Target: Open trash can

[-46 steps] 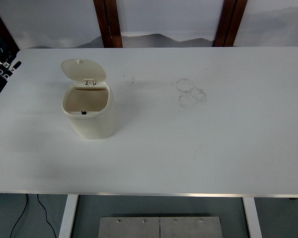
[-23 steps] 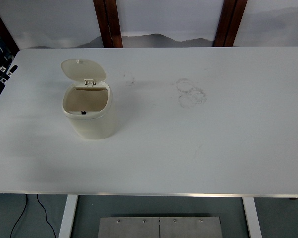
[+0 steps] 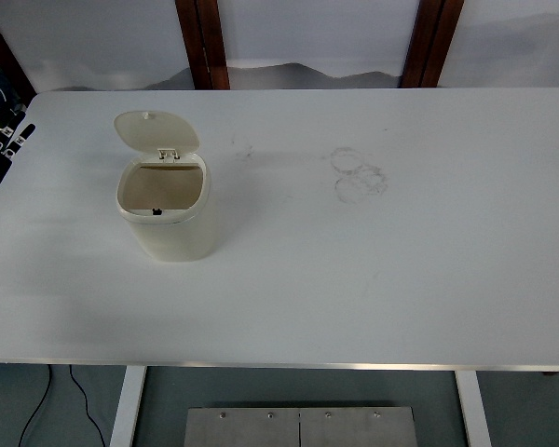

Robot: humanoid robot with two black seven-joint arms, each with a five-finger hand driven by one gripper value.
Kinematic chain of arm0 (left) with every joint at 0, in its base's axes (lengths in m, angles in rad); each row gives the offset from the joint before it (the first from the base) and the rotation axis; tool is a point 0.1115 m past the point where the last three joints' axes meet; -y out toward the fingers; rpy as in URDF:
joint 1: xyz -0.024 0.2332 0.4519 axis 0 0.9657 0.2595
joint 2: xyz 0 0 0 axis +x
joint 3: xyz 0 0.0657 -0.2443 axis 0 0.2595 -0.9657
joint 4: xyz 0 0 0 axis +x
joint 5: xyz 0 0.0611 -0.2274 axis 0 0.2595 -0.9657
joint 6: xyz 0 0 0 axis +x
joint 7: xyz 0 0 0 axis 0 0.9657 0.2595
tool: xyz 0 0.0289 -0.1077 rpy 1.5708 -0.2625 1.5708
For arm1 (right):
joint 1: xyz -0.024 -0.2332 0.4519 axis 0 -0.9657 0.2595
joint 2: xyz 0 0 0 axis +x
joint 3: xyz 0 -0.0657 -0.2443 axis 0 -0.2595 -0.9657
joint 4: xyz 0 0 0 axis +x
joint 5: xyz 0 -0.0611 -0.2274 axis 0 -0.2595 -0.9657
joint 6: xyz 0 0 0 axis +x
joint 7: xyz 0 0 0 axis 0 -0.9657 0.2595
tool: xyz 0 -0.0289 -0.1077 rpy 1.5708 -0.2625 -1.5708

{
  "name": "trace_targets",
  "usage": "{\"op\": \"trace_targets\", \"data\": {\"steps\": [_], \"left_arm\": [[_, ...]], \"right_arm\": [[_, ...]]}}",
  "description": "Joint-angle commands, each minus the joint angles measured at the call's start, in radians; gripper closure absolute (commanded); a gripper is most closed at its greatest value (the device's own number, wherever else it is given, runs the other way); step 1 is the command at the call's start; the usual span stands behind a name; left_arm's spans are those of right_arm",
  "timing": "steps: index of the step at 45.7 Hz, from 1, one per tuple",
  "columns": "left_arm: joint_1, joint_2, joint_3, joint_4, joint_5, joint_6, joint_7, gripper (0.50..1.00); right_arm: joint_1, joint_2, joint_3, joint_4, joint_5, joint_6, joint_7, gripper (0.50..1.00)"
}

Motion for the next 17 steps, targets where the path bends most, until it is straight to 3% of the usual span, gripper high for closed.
{"op": "trace_targets", "data": {"steps": [1,17], "left_arm": [[0.0,0.001,-0.001,0.0,0.001,0.0,-0.001,0.5],[-0.002,0.004,-0.001,-0.001,0.001,0.0,-0.001,0.5]], "right_arm": [[0.0,0.0,0.0,0.0,0.0,0.0,0.0,0.505],[0.006,0.0,0.002,0.002,-0.002,0.0,0.0,0.505]]}}
